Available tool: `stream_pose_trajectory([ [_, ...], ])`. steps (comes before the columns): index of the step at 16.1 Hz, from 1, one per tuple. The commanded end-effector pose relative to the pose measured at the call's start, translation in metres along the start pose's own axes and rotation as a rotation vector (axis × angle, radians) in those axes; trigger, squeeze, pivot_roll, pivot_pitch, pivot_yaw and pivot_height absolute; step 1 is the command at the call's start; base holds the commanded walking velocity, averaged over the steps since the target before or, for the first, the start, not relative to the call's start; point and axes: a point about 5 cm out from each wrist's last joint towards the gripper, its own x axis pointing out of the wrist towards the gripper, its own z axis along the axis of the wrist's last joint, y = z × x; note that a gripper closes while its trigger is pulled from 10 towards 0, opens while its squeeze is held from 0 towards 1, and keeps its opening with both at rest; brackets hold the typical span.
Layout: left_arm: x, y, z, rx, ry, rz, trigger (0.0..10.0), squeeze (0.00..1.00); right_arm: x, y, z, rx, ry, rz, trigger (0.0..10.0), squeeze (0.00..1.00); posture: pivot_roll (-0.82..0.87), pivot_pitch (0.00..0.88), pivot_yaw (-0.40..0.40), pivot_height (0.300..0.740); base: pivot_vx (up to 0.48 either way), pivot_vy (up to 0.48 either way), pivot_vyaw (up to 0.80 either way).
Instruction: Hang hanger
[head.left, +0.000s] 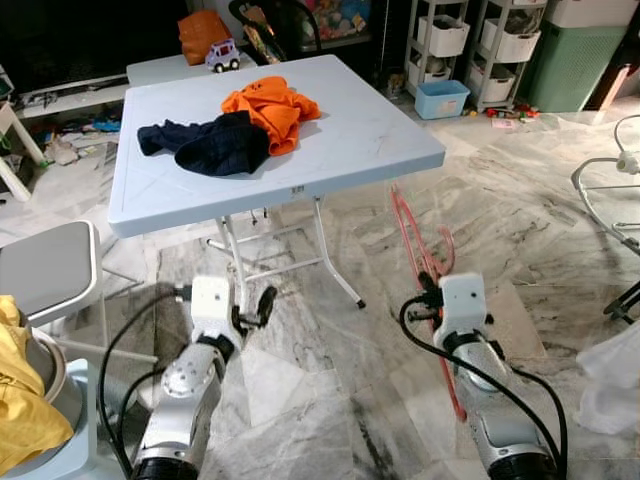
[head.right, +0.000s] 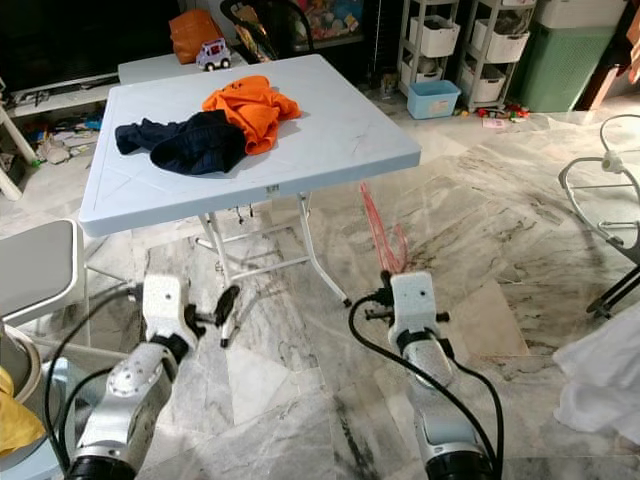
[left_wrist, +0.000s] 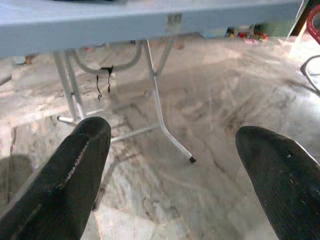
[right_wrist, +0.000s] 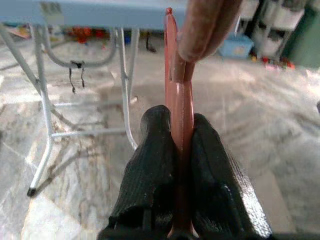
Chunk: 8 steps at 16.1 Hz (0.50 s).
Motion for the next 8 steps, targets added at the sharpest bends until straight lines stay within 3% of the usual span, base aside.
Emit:
stream_pose_trajectory([
  [1, -0.002, 0.005, -0.014, 0.035, 0.048, 0.001, 10.0, 0.00, 0.002, -0.004, -0.007, 0.021, 0.039, -0.032, 10.0, 0.00, -0.14, 0.000, 0.018, 0.740, 0.000, 0.000, 0.00],
  [2, -0.010, 0.016, -0.053, 0.079, 0.198, 0.035, 10.0, 0.00, -0.001, -0.013, -0.036, 0.072, 0.186, -0.100, 10.0, 0.00, -0.14, 0.000, 0.014, 0.740, 0.000, 0.000, 0.00],
  [3, -0.014, 0.020, -0.065, 0.067, 0.251, 0.053, 10.0, 0.00, -0.003, -0.014, -0.046, 0.091, 0.240, -0.106, 10.0, 0.00, -0.14, 0.000, 0.013, 0.740, 0.000, 0.000, 0.00],
  [6, -0.024, 0.029, -0.083, 0.010, 0.324, 0.085, 10.0, 0.00, -0.007, -0.010, -0.059, 0.066, 0.316, -0.085, 10.0, 0.00, -0.16, 0.000, 0.014, 0.740, 0.000, 0.000, 0.00],
  [8, -0.036, 0.037, -0.093, -0.028, 0.350, 0.113, 10.0, 0.00, -0.012, -0.006, -0.064, 0.084, 0.328, -0.067, 10.0, 0.00, -0.16, 0.000, 0.010, 0.740, 0.000, 0.000, -0.80],
])
